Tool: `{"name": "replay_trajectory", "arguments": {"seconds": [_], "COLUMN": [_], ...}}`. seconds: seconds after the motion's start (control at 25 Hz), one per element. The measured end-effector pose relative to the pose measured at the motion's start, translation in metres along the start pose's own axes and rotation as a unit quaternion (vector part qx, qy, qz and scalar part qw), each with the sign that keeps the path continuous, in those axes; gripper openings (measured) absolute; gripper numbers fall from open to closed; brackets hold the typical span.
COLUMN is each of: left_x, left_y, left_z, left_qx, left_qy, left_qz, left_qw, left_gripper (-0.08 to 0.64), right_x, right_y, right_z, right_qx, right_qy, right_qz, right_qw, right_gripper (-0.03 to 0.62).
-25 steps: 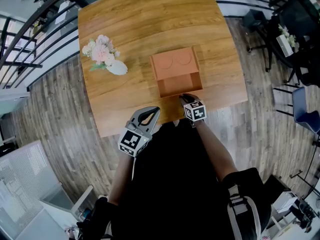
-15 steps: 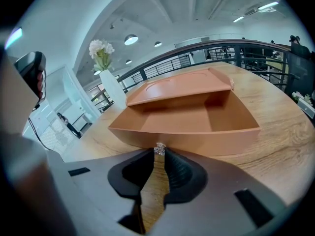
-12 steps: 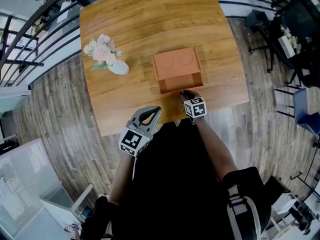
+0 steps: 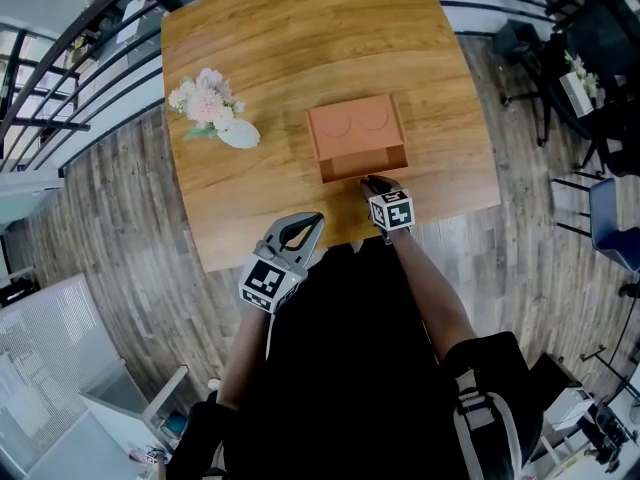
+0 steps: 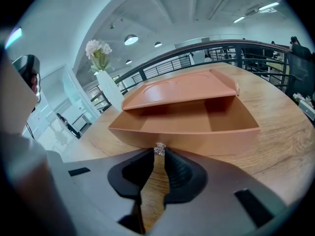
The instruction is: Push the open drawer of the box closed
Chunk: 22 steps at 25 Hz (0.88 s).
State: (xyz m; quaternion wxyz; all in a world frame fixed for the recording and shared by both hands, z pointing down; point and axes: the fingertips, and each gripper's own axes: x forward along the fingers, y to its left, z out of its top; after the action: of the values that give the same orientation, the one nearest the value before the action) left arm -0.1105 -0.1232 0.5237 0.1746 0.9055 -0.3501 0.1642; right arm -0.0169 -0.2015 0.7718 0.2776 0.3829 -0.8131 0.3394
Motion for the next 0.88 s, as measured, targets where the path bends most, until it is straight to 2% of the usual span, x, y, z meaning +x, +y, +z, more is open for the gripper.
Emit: {"name": "replay_trajectory", "arguments": {"seconds": [0.88], "left_x": [0.0], "left_y": [0.004], "left_z": [0.0], "left_qx": [-0.001], "left_qy": [0.005], "left_qz": [0.007], "left_qw": [1.0], "left_gripper": [0.025], "right_x": [0.01], "right_y": [-0.006], "right_z": [0.02], "right_qx": [-0.001], "right_qy": [-0.004], "right_qz": [0.0], "right_qw": [1.0], "right_gripper": [0.083]}}
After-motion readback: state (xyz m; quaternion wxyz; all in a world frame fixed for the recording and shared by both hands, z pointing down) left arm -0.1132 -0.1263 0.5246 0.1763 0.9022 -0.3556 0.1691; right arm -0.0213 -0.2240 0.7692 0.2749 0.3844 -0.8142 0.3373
